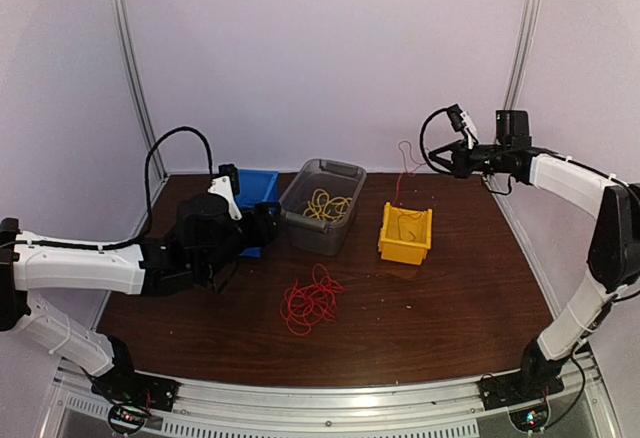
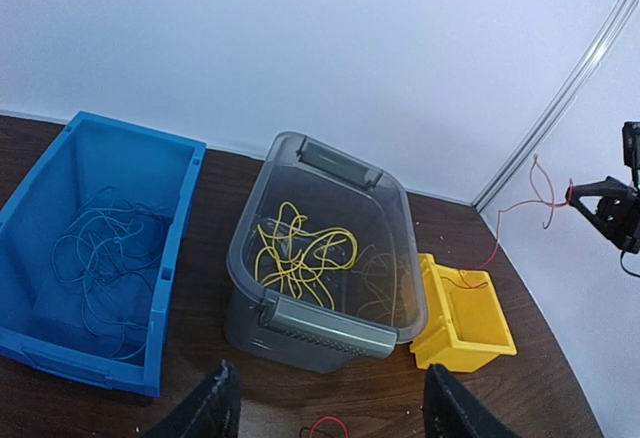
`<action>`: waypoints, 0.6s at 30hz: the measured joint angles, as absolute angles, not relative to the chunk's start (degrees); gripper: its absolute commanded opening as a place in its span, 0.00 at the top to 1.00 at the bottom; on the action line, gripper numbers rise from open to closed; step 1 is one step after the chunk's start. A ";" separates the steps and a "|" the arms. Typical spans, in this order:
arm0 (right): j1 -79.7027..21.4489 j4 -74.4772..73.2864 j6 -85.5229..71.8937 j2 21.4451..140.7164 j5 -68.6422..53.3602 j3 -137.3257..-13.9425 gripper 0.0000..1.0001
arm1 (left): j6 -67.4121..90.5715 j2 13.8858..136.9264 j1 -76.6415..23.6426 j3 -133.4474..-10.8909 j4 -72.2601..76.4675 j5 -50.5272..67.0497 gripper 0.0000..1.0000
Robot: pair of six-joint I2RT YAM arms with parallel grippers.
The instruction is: Untangle the cables
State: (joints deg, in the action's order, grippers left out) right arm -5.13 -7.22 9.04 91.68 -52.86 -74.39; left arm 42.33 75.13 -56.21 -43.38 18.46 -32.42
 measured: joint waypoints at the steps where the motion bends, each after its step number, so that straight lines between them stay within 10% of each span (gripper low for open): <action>1: -5.13 -8.34 10.31 92.77 -52.25 -74.56 1.00 | 42.33 75.16 -56.21 -43.38 18.46 -32.45 0.37; 18: -10.52 -24.88 23.00 110.17 -34.79 -78.89 1.00 | 42.57 75.22 -56.21 -42.26 18.31 -32.62 0.37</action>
